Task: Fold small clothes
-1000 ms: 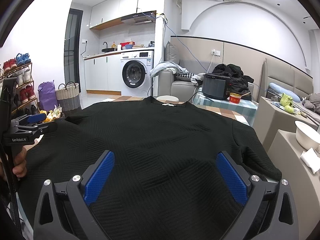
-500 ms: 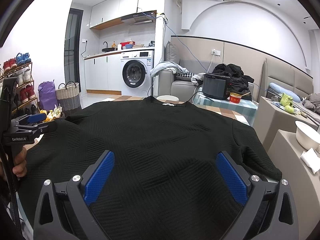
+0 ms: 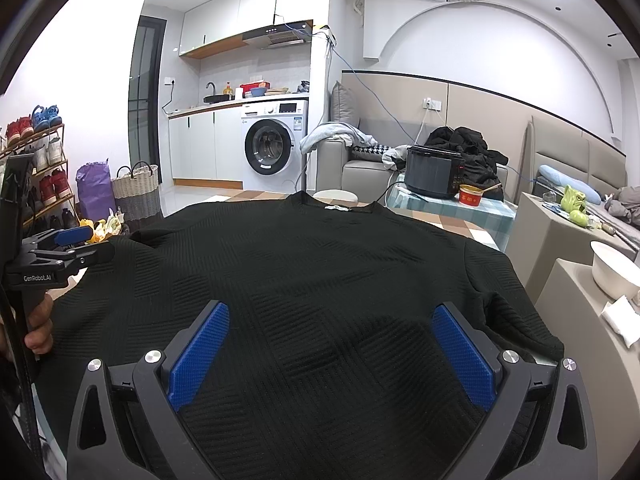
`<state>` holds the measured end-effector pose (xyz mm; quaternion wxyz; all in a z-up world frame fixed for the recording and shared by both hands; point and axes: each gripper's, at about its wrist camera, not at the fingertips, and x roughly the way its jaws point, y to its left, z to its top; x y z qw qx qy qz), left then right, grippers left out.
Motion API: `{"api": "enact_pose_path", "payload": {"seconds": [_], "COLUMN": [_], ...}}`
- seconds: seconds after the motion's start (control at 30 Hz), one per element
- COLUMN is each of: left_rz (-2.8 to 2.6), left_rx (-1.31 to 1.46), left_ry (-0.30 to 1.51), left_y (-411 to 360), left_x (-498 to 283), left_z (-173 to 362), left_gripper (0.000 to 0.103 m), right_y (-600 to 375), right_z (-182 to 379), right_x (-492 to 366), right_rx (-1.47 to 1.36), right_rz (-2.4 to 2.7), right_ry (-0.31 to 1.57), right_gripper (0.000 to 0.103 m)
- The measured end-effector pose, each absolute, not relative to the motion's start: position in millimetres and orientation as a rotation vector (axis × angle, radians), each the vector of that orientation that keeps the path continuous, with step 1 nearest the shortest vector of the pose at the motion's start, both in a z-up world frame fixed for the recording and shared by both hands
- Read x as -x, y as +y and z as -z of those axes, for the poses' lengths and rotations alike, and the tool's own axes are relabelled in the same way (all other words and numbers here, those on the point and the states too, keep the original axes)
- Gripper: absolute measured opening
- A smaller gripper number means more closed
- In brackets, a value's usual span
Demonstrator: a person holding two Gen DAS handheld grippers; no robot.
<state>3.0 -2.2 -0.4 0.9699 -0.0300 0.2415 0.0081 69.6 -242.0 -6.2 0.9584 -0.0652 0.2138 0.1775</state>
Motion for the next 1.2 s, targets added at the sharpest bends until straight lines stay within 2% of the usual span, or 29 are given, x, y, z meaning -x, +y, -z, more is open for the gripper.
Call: {"api": "enact_pose_path", "payload": {"seconds": [1.2], "left_rz": [-0.013], "left_rx": [0.064], "left_ry": [0.497], "left_y": [-3.3], "left_x": [-2.2], "left_z": [2.8], "left_gripper": [0.102], "right_y": [-244.2], "right_z": [7.7], "right_x": [-70.2], "right_rx": [0.129], "right_rz": [-0.360], "right_ry": [0.439], "right_gripper": [0.103]}}
